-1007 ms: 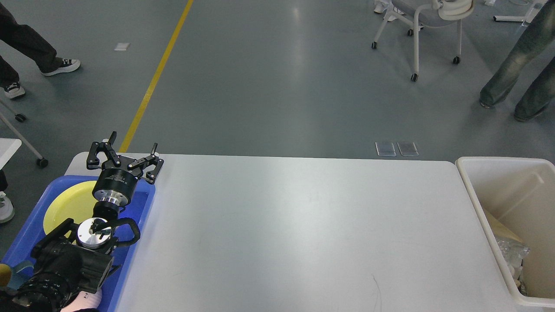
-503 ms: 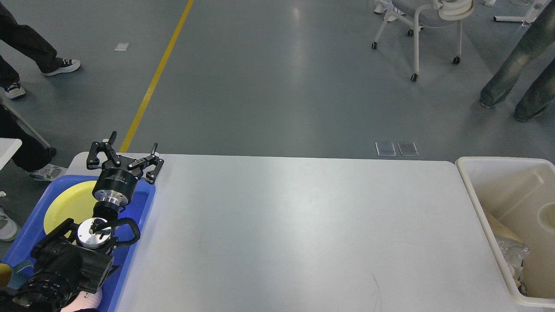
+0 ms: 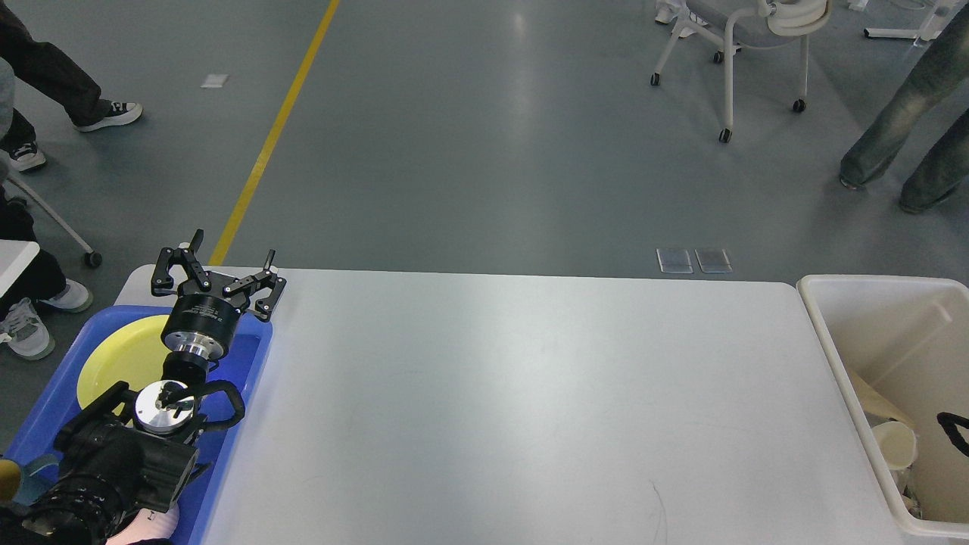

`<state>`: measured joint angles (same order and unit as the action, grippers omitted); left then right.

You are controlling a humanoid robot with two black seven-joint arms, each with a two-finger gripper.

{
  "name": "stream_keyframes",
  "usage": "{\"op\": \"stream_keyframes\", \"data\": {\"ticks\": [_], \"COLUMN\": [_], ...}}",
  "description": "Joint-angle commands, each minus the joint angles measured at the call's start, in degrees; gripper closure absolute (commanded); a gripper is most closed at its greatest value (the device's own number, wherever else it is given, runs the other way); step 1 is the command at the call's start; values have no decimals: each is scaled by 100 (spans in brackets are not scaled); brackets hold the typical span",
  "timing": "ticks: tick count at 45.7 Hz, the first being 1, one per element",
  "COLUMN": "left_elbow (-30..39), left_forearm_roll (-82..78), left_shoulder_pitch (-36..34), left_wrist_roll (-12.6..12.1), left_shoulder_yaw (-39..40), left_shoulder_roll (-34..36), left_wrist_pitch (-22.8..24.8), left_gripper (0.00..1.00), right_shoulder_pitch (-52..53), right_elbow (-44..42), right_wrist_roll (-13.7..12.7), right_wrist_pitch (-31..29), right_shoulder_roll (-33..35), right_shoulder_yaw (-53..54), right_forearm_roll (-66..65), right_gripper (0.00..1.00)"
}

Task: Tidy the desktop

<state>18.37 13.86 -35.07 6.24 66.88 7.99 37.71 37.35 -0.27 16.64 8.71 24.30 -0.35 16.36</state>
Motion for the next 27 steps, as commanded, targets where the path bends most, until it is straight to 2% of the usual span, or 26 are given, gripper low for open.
{"op": "stream_keyframes", "data": {"ticks": [1, 11, 15, 27], "left_elbow": [0, 0, 0, 0], "left_forearm_roll": [-6, -6, 2, -6], "left_shoulder_pitch": [0, 0, 0, 0], "left_wrist_roll": [0, 0, 0, 0], "left_shoulder_yaw": [0, 0, 0, 0], "left_shoulder_roll": [1, 1, -8, 1], "left_wrist_pitch": [0, 0, 0, 0], "left_gripper": [0, 0, 0, 0], "right_shoulder_pitch": [194, 212, 194, 132], "right_elbow": [404, 896, 1098, 1793], "right_wrist_roll": [14, 41, 137, 972], "right_wrist_pitch": [-676, -2284, -2567, -3068], "right_shoulder_roll": [-22, 13, -13, -373], "right_shoulder_yaw": [1263, 3952, 4174, 4210], "right_forearm_roll": [8, -1, -1, -10], "right_gripper": [0, 0, 0, 0]}}
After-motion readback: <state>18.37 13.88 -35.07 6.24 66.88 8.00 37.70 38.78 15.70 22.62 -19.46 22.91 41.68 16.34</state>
